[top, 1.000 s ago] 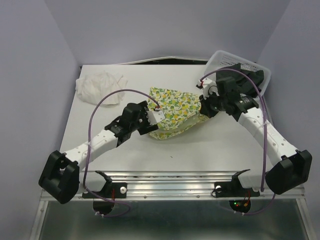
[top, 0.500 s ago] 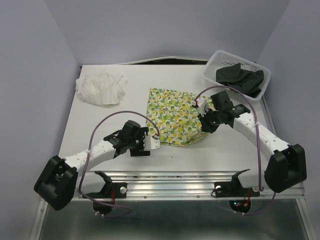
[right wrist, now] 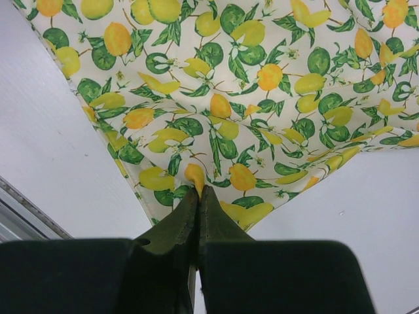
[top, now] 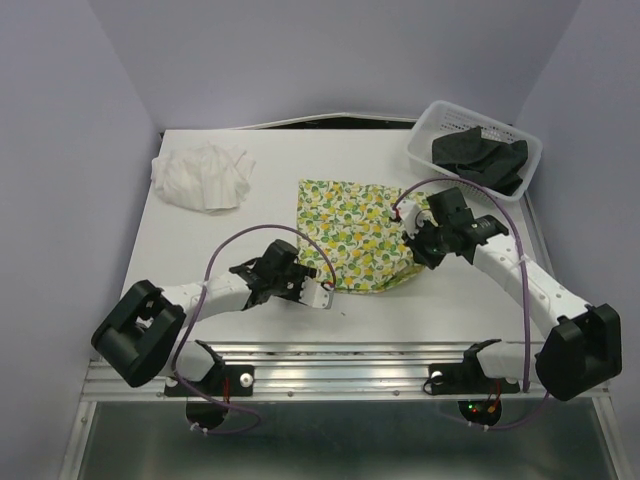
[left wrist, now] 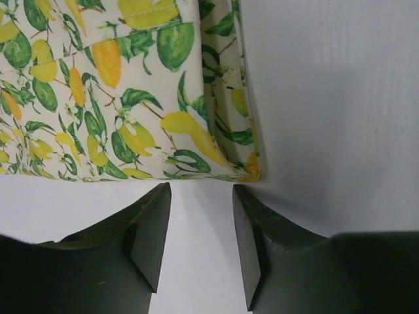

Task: Fold and stack the skirts
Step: Flatten the skirt out

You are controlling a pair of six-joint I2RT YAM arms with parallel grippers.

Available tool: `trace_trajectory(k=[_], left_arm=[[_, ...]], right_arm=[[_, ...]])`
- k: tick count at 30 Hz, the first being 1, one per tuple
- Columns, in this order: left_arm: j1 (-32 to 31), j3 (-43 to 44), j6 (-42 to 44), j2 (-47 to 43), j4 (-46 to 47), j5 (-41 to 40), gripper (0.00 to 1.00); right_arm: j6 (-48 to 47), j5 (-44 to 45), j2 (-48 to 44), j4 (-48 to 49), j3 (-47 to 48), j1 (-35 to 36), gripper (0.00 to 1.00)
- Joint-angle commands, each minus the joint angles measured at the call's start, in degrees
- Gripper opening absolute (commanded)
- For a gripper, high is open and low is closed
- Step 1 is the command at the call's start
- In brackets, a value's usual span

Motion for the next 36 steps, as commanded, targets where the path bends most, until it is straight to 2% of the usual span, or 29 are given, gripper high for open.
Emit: trace_trajectory(k=[1, 2, 5, 8, 9, 11, 13, 14, 18, 19, 23, 24, 25, 32, 33, 36], left_arm=[[-0.01, 1.68, 3.35, 3.75, -3.78, 1.79, 0.45], [-0.01, 2.12, 4.92, 4.63, -5.09, 3.18, 0.4], [0.08, 3.09, 7.49, 5.51, -7.2, 5.73, 0.33], [-0.1, 4.23, 9.24, 6.21, -8.7, 7.85, 0.12], [-0.1, 4.58, 9.24, 6.3, -9.05, 8.29, 0.07], [0.08, 5.99, 8.28, 6.13, -11.06, 9.77, 0.0], [0.08, 7.22, 7.49, 5.26, -13.09, 11.09, 0.0], [0.08, 7.22, 7.4, 3.77, -14.75, 11.28, 0.03], [-0.44, 5.12, 7.05, -0.8, -15.38, 11.37, 0.36], [-0.79, 4.68, 6.96, -0.99, -15.47, 10.58, 0.41], [-1.76, 5.02, 6.52, -0.2, -15.3, 10.66, 0.46], [-2.11, 5.11, 6.43, 0.24, -15.21, 10.75, 0.49], [-2.64, 5.29, 6.26, 0.59, -14.34, 10.66, 0.57], [-3.52, 6.61, 4.33, 3.05, -11.26, 9.43, 0.59], [-3.52, 6.7, 3.8, 3.49, -10.73, 9.52, 0.67], [-3.52, 7.4, 0.29, 4.72, -7.57, 9.35, 0.68]], right_arm=[[2.07, 1.24, -1.76, 0.64, 2.39, -0.14, 0.01], [3.38, 1.15, -0.98, 0.81, 3.18, -0.14, 0.01], [5.49, 0.89, 0.43, 1.6, 6.43, -0.14, 0.01], [8.3, -0.25, 2.01, 1.69, 9.94, -0.14, 0.01], [9.53, -0.69, 2.89, 1.61, 10.91, -0.14, 0.01], [10.42, -1.66, 3.68, 1.61, 13.1, -0.66, 0.01], [11.12, -2.28, 4.91, 1.69, 14.52, -0.67, 0.01], [11.38, -2.45, 5.44, 1.87, 15.22, -0.67, 0.01], [13.84, -3.42, 8.43, 2.04, 19.61, -1.19, 0.01], [14.37, -3.77, 9.39, 2.13, 20.4, -1.2, 0.01], [17.27, -5.53, 10.98, 2.66, 24.71, -2.51, 0.01], [18.32, -5.97, 11.24, 2.75, 25.5, -2.51, 0.01], [19.03, -6.23, 11.86, 3.01, 27.25, -3.12, 0.01], [25.53, -10.1, 15.99, 3.28, 35.43, -7.52, 0.01], [26.06, -10.71, 16.43, 3.28, 35.88, -8.22, 0.01], [28.52, -12.3, 17.57, 3.62, 36.06, -8.75, 0.01]])
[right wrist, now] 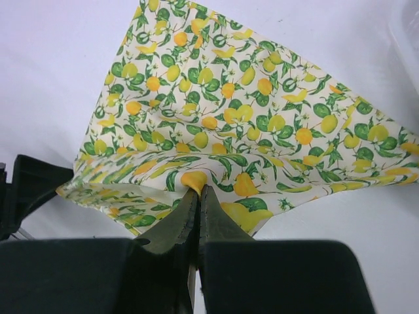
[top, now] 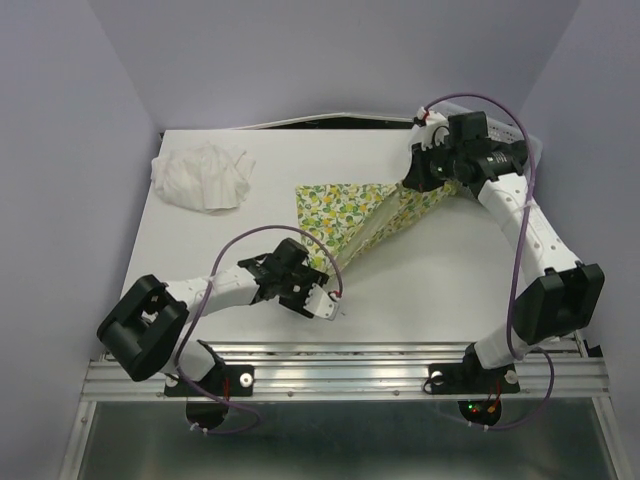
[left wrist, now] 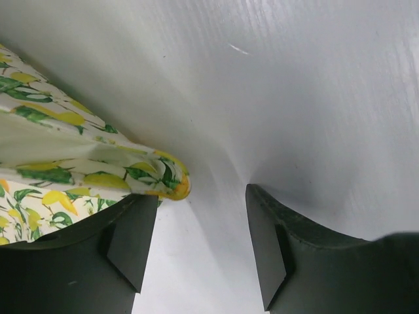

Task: Fold and stack the skirts
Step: Flatten the skirt out

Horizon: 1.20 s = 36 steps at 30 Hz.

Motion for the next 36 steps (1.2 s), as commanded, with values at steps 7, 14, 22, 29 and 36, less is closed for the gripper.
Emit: trace_trajectory(k=[7, 14, 22, 29, 36], left_arm=[[-0.2, 5.18, -17.37, 6.8, 7.48, -2.29, 0.67], [-0.11, 5.37, -21.6, 5.84, 7.48, -2.65, 0.65], [-1.25, 2.91, -22.04, 1.53, 7.48, -1.59, 0.67], [-3.01, 3.78, -22.92, 3.73, 11.26, -3.79, 0.67], [-6.52, 2.03, -23.1, 3.73, 11.35, -5.11, 0.68]], right_arm=[[6.11, -4.96, 1.69, 3.28, 2.46, -1.52, 0.01], [6.11, -4.44, 1.95, 3.37, 2.46, -2.05, 0.01], [10.67, -4.78, 3.27, 3.81, 3.86, -3.19, 0.01], [11.73, -6.11, 3.71, 4.34, 3.34, -4.25, 0.01], [13.05, -6.63, 4.06, 4.69, 3.43, -5.3, 0.01]])
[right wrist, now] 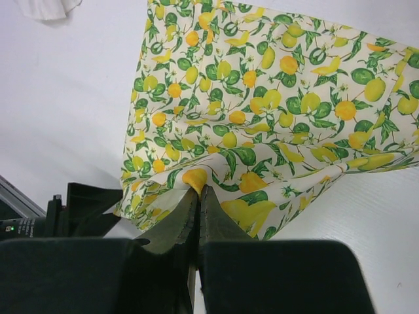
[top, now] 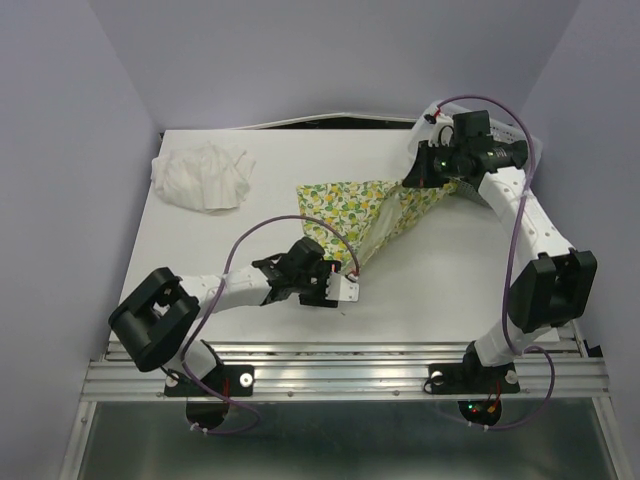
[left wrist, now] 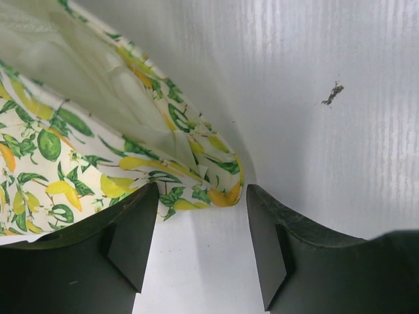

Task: Fold and stack the skirts
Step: Flatten the skirt out

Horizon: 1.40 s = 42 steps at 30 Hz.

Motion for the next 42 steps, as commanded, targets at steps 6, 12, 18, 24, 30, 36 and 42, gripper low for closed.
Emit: trace_trajectory(k=[6, 12, 18, 24, 30, 36, 42], left_arm=[[-3.89, -2.92, -2.54, -0.12, 4.34, -2.49, 0.64], [-3.81, -2.22, -5.17, 3.48, 9.0, -8.91, 0.48], [-1.17, 0.06, -7.99, 2.01, 9.72, -9.62, 0.11], [6.2, 4.9, -9.14, -11.68, -10.21, 4.08, 0.0], [9.9, 5.08, -6.23, -23.58, -29.12, 8.4, 0.0], [17.9, 7.35, -12.2, -18.06, -29.85, 14.02, 0.0], [24.48, 21.05, -17.48, -2.43, -30.09, 20.61, 0.0]], right_arm=[[1.97, -2.44, -0.2, 3.62, 2.27, -1.48, 0.01], [0.92, -2.79, -0.64, 3.53, 1.57, -1.48, 0.01], [-1.27, -2.53, -0.46, 2.92, 0.86, -1.48, 0.01], [-12.42, 0.72, -0.11, -0.77, -0.18, -1.48, 0.01], [-23.76, 0.99, -1.25, -6.57, -4.58, -1.48, 0.01], [-29.58, -4.28, 2.87, -10.71, -4.33, -1.48, 0.23], [-29.58, -6.48, 10.25, -14.12, 9.36, -1.48, 0.83]])
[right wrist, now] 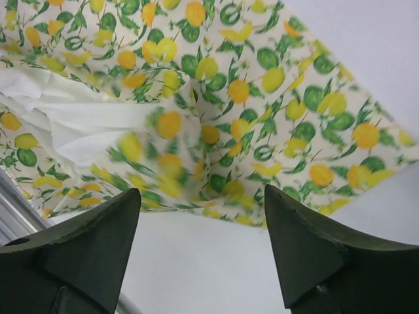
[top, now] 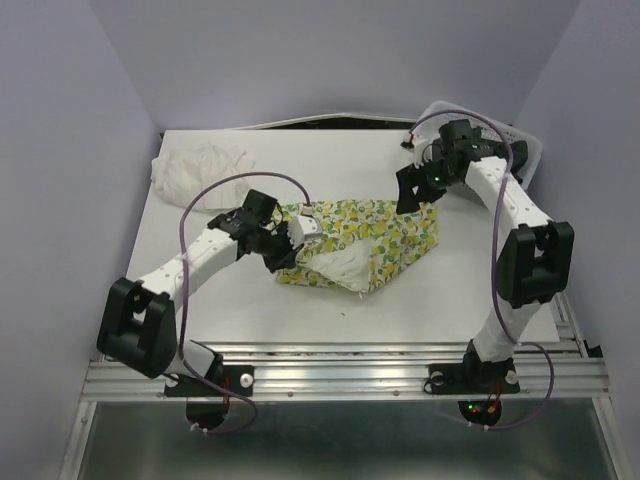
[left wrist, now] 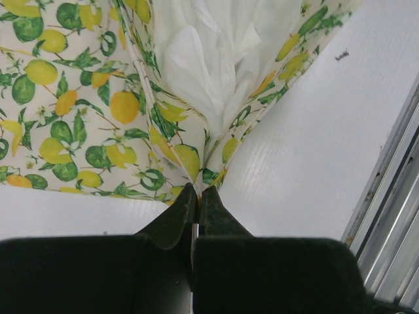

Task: Fold and stack the skirts
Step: Flatten the skirt out

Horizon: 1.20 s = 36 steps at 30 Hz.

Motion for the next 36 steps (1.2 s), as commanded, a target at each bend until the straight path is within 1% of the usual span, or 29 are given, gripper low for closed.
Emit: trace_trajectory(k=[1, 2, 3, 4, 6, 7, 9, 10, 13, 14, 16, 17, 18, 19, 20, 22, 25, 26, 30, 31, 35, 36], left_arm=[[6.25, 10.48, -4.76, 9.33, -1.45, 7.19, 0.0], [7.5, 14.07, -4.5, 11.47, -2.85, 8.42, 0.0], [8.73, 15.5, -4.41, 13.49, -3.21, 8.78, 0.0], [10.66, 18.3, -3.28, 17.25, -4.6, 8.52, 0.0], [12.16, 20.69, -1.17, 22.18, -6.28, 8.61, 0.0], [13.3, 21.74, -0.2, 23.52, -6.98, 8.78, 0.0], [13.66, 24.03, 2.52, 26.16, -8.39, 8.35, 0.0], [13.66, 24.56, 3.05, 26.69, -8.4, 7.82, 0.0], [13.66, 25.44, 4.64, 27.66, -8.4, 7.03, 0.0], [13.66, 25.53, 4.55, 27.84, -8.22, 7.11, 0.0], [13.58, 25.45, 4.73, 28.28, -8.31, 7.11, 0.0], [13.58, 25.18, 4.73, 28.19, -8.22, 7.29, 0.0], [13.58, 25.01, 4.73, 28.19, -8.05, 7.2, 0.0], [13.58, 24.83, 4.64, 28.1, -7.78, 7.2, 0.0], [13.58, 24.48, 4.47, 28.01, -7.61, 7.29, 0.0], [13.58, 24.3, 4.2, 28.01, -7.52, 7.29, 0.0], [13.58, 24.13, 4.2, 27.66, -7.26, 7.38, 0.0], [13.58, 23.78, 4.03, 27.57, -7.08, 7.38, 0.0], [13.58, 23.6, 3.68, 27.14, -6.55, 7.38, 0.0], [13.58, 23.6, 3.67, 27.22, -6.64, 7.38, 0.0], [13.58, 23.16, 3.32, 26.43, -5.94, 7.38, 0.0], [13.58, 23.07, 3.32, 26.26, -5.85, 7.38, 0.0]], right_arm=[[-3.3, -2.07, 2.87, -2.99, 12.54, -0.39, 0.89], [-3.75, -1.72, 3.23, -3.52, 13.97, -0.39, 0.91], [-4.36, -1.45, 3.4, -4.3, 14.94, -0.39, 0.91], [-6.28, -1.02, 3.32, -4.83, 15.82, -0.91, 0.91], [-8.31, -0.84, 2.88, -5.98, 15.4, -0.91, 0.91], [-9.54, -0.92, 2.62, -6.33, 13.65, -0.91, 0.91], [-13.06, -1.62, 1.74, -6.42, 10.92, -1.44, 0.9], [-15.24, -2.93, 1.56, -6.33, 8.12, -1.44, 0.87], [-16.15, -6.09, 1.82, -4.76, 5.29, -1.44, 0.81], [-16.06, -6.89, 2.61, -4.4, 5.63, -1.44, 0.8], [-15.97, -9.0, 6.82, -6.06, 8.26, -1.44, 0.8], [-14.58, -11.62, 8.66, -7.11, 10.01, -1.44, 0.8], [-13.78, -13.04, 10.51, -9.04, 13.6, -1.44, 0.8], [-13.25, -14.18, 14.0, -10.02, 15.29, -0.22, 0.8], [-11.77, -15.76, 15.43, -10.81, 17.83, 0.48, 0.81], [-10.09, -16.56, 17.89, -10.64, 18.99, 2.77, 0.81], [-9.73, -15.69, 19.05, -9.15, 18.65, 5.4, 0.81], [-9.73, -14.12, 19.31, -8.62, 18.21, 7.24, 0.81], [-9.2, -9.98, 20.36, -5.03, 15.92, 10.51, 0.79], [-9.12, -9.54, 20.72, -4.93, 15.83, 10.51, 0.78], [-8.5, -7.79, 22.3, -3.7, 16.53, 11.65, 0.68], [-8.15, -7.43, 22.65, -3.35, 16.53, 11.65, 0.68]])
